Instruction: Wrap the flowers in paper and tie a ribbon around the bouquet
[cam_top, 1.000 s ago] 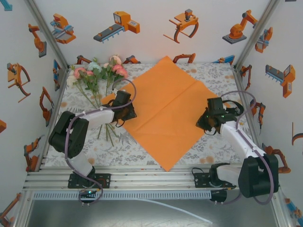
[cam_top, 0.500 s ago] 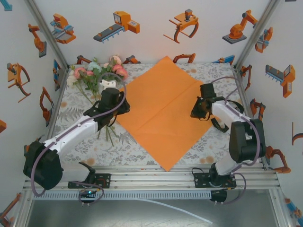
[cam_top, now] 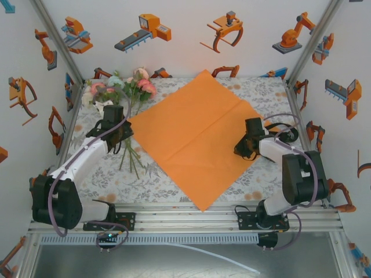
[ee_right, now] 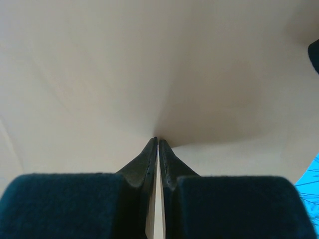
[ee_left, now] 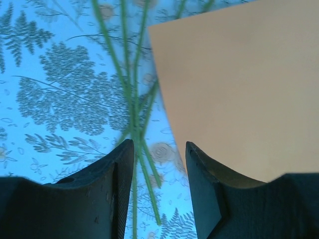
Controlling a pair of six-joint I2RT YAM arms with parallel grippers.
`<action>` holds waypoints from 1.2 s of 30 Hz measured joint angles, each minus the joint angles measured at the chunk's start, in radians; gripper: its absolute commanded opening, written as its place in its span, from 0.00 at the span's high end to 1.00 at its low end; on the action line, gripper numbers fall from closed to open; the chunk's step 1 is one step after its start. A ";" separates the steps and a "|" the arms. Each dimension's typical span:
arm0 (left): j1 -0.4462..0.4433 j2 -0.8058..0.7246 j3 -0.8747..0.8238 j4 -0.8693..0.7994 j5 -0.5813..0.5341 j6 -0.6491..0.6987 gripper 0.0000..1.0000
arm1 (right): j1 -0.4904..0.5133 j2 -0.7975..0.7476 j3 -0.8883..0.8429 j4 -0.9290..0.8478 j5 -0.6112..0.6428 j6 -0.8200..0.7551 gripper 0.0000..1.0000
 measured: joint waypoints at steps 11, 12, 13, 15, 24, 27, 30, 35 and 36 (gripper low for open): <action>0.126 0.129 0.064 -0.008 0.032 0.013 0.54 | 0.103 -0.069 -0.025 -0.004 -0.037 0.035 0.87; 0.136 0.142 0.075 -0.005 0.033 0.018 0.55 | 0.103 -0.080 -0.011 -0.013 -0.041 0.019 0.86; 0.146 0.156 0.085 0.001 0.034 0.025 0.56 | 0.106 -0.080 0.008 -0.014 -0.046 0.005 0.85; 0.166 0.200 0.117 0.012 0.047 0.037 0.61 | 0.119 -0.059 0.068 -0.013 -0.063 -0.026 0.84; 0.220 0.487 0.353 0.052 0.118 0.114 0.73 | 0.169 0.106 0.187 0.029 -0.126 -0.072 0.84; 0.232 0.556 0.417 0.057 0.167 0.127 0.69 | 0.169 0.114 0.187 0.024 -0.126 -0.079 0.84; 0.238 0.605 0.458 0.058 0.201 0.135 0.66 | 0.169 0.114 0.187 0.024 -0.127 -0.081 0.83; 0.240 0.684 0.528 0.051 0.237 0.151 0.66 | 0.169 0.120 0.189 0.024 -0.135 -0.082 0.83; 0.240 0.698 0.542 0.049 0.246 0.158 0.65 | 0.169 0.122 0.190 0.024 -0.138 -0.082 0.83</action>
